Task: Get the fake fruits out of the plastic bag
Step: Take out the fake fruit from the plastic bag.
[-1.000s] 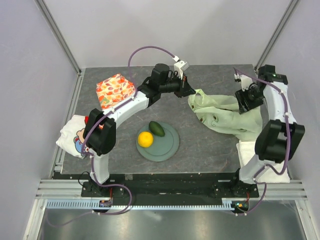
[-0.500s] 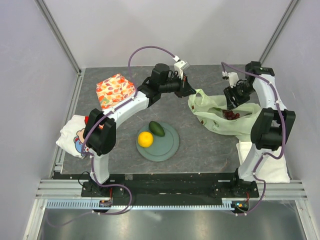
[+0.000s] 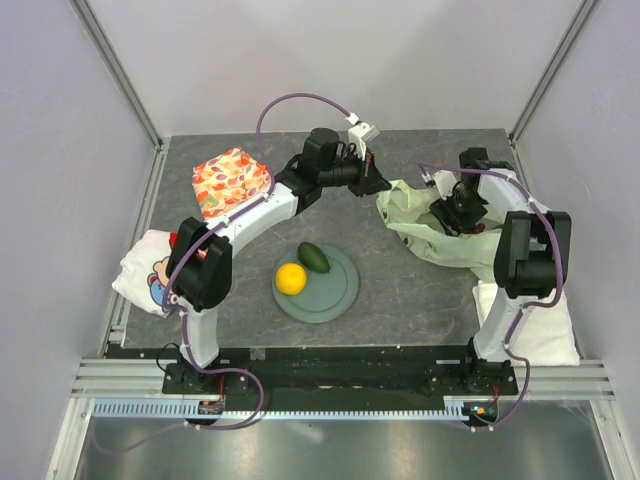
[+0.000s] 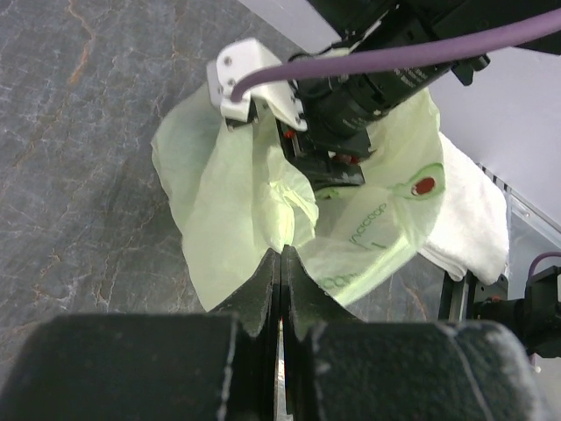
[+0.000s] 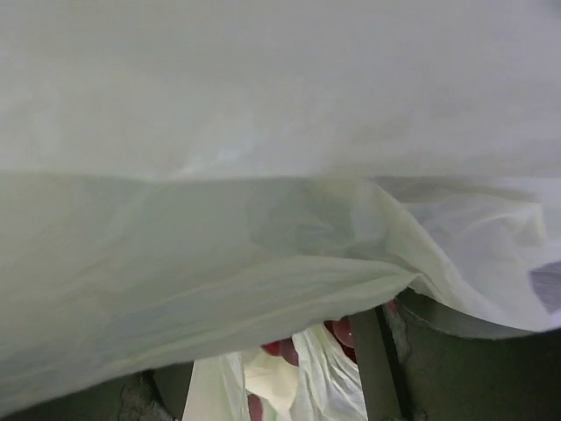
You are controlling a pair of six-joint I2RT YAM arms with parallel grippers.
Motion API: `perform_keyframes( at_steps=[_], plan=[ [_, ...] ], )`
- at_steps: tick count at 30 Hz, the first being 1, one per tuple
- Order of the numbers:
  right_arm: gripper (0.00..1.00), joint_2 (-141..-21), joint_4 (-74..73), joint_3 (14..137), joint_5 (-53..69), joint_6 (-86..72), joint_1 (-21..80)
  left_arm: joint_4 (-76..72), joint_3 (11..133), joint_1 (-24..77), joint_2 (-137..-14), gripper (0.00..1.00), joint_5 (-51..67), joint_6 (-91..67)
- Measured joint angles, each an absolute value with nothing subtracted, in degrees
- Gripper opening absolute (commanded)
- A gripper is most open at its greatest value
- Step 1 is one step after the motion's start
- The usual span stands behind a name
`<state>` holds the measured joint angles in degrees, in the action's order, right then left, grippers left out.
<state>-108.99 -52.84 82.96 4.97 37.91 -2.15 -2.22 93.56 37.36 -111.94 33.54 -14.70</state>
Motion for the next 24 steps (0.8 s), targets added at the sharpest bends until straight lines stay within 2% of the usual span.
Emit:
perform_keyframes(
  at_steps=[7,8,10,11,12,13,16,19,24],
  plan=[
    [0.67,-107.55,-47.46,81.32,0.01,39.35,-2.13,-1.67,91.68,37.36,-111.83,0.02,33.54,-14.68],
    [0.57,-107.81,-47.16,80.79,-0.82,39.40,-2.00,-1.61,91.55,37.36,-111.83,0.02,33.54,-14.68],
    [0.47,-108.66,-47.05,79.96,-2.94,39.46,-1.80,-1.28,91.44,37.36,-111.83,0.02,33.45,-14.66],
    [0.34,-109.38,-47.00,79.68,-3.84,39.31,-1.72,-1.17,91.44,37.36,-111.81,0.02,33.36,-14.63],
    [0.27,-110.00,-46.89,79.53,-4.40,39.09,-1.69,-1.10,91.44,37.36,-111.81,0.02,33.28,-14.57],
    [0.15,-110.54,-47.00,79.50,-4.78,38.63,-1.67,-1.02,91.44,37.36,-111.79,0.02,33.19,-14.39],
    [0.04,-110.63,-47.81,79.68,-4.62,38.24,-1.63,-0.69,91.44,37.36,-111.72,0.02,32.93,-13.80],
    [0.02,-110.61,-49.93,81.87,-3.03,37.45,-1.37,-0.34,91.59,37.30,-111.70,0.02,31.44,-13.02],
    [0.00,-110.48,-56.80,97.41,4.34,34.06,-0.30,1.30,95.31,36.32,-111.70,0.02,27.66,-11.03]
  ],
)
